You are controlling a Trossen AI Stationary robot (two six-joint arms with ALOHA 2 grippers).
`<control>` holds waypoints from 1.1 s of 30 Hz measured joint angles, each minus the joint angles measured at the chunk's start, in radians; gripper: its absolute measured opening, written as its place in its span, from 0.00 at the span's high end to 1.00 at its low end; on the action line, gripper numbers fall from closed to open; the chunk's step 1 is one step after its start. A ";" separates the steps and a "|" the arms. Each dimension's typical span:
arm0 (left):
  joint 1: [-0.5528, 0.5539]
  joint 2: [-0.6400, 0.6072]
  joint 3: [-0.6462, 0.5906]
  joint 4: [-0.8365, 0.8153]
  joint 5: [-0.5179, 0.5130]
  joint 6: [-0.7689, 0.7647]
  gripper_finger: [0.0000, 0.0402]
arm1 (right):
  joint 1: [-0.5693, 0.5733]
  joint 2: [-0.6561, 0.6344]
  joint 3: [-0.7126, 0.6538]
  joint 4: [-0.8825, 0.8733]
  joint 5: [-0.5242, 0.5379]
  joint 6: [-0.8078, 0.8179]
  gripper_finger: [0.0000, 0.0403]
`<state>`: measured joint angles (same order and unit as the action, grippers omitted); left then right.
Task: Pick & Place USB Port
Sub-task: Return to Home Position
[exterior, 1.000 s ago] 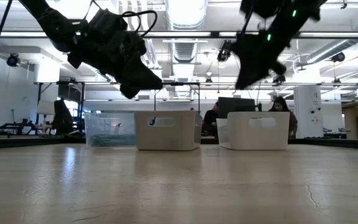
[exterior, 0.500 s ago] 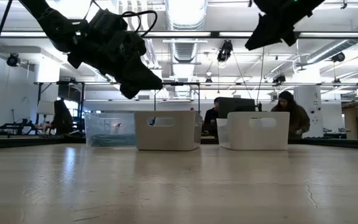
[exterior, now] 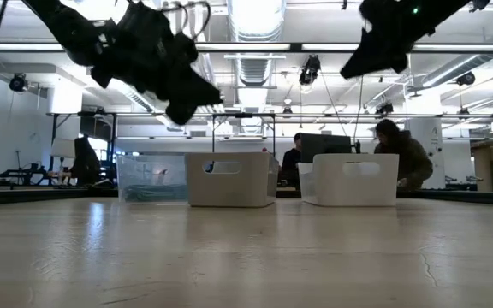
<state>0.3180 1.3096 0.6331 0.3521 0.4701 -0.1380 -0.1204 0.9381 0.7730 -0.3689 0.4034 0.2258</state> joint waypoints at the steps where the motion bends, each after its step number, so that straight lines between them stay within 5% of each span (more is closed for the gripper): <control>1: -0.004 -0.022 0.000 -0.003 0.007 0.005 0.78 | 0.000 -0.009 -0.001 0.026 -0.037 -0.040 0.77; 5: -0.011 -0.150 0.000 -0.049 -0.004 0.015 0.78 | 0.000 -0.067 -0.001 0.130 -0.196 -0.169 0.78; 8: -0.041 -0.277 0.000 -0.149 -0.107 0.015 0.78 | 0.000 -0.119 -0.002 0.142 -0.219 -0.199 0.80; 16: -0.344 -0.575 0.000 -0.448 -0.752 0.019 0.78 | 0.000 -0.236 -0.097 0.144 -0.218 -0.189 0.83; 26: -0.733 -0.743 0.000 -0.664 -1.414 -0.005 0.78 | 0.000 -0.406 -0.252 0.283 -0.231 -0.177 0.80; 28: -0.757 -0.788 0.000 -0.702 -1.419 -0.015 0.78 | 0.000 -0.453 -0.256 0.284 -0.252 -0.192 0.79; 33: -0.758 -0.894 -0.016 -0.783 -1.142 0.034 0.78 | 0.000 -0.568 -0.282 0.273 -0.259 -0.217 0.78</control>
<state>-0.4400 0.4152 0.6169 -0.4309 -0.6714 -0.1039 -0.1204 0.3697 0.4911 -0.0961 0.1446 0.0087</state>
